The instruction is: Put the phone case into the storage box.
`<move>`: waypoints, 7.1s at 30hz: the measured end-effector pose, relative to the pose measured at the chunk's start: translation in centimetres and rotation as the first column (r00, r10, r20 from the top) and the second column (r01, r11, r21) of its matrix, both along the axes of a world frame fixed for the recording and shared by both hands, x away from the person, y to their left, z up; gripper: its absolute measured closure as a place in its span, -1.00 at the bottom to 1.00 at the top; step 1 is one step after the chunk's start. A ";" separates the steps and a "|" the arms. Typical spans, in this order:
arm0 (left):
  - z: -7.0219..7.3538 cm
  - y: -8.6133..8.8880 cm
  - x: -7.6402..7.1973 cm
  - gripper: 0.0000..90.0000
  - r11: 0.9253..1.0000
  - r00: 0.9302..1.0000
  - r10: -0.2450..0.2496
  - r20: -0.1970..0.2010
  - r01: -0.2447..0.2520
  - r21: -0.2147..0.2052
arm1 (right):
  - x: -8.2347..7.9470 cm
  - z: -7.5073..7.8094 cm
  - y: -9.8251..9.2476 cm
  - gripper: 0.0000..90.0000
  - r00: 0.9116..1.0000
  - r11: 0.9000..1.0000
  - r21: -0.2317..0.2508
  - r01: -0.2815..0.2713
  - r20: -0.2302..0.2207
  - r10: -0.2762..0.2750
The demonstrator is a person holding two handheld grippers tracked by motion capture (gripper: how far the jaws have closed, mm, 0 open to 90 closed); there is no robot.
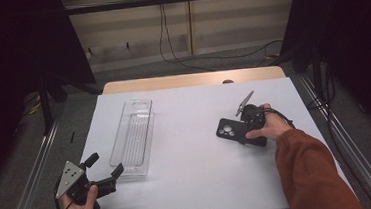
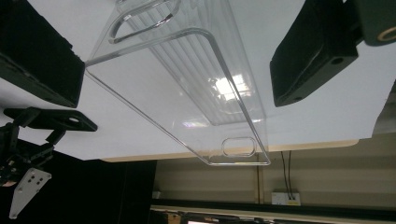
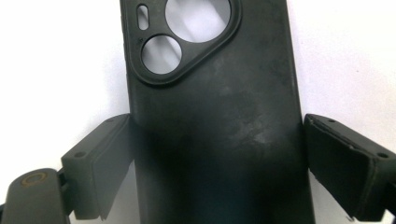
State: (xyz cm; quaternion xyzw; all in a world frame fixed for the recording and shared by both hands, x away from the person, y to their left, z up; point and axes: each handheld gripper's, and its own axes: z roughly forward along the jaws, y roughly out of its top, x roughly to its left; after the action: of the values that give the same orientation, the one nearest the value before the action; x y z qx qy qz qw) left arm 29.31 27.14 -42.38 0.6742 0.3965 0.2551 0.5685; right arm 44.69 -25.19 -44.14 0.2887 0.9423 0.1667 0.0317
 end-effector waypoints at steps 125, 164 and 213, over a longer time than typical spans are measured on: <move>0.8 -2.5 0.1 -0.89 0.987 0.987 -0.160 -0.019 0.160 0.015 | -12.7 1.1 0.1 -0.68 0.901 0.738 0.674 -0.032 0.339 -0.270; 2.3 -8.9 1.4 -0.94 0.899 0.898 -0.436 -0.062 0.438 0.023 | -13.6 1.0 4.8 -0.68 0.936 0.714 0.687 -0.134 0.324 -0.136; 5.3 -15.2 5.3 -0.95 0.710 0.712 -0.698 -0.079 0.702 0.057 | -13.3 1.5 6.7 -0.68 0.956 0.661 0.728 -0.183 0.287 -0.052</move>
State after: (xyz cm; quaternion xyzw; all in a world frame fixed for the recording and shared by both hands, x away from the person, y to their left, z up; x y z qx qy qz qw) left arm 34.58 11.89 -37.05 0.8033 0.1151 0.0195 0.5841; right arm 31.37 -18.48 -42.65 0.2149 0.7854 0.5791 0.0390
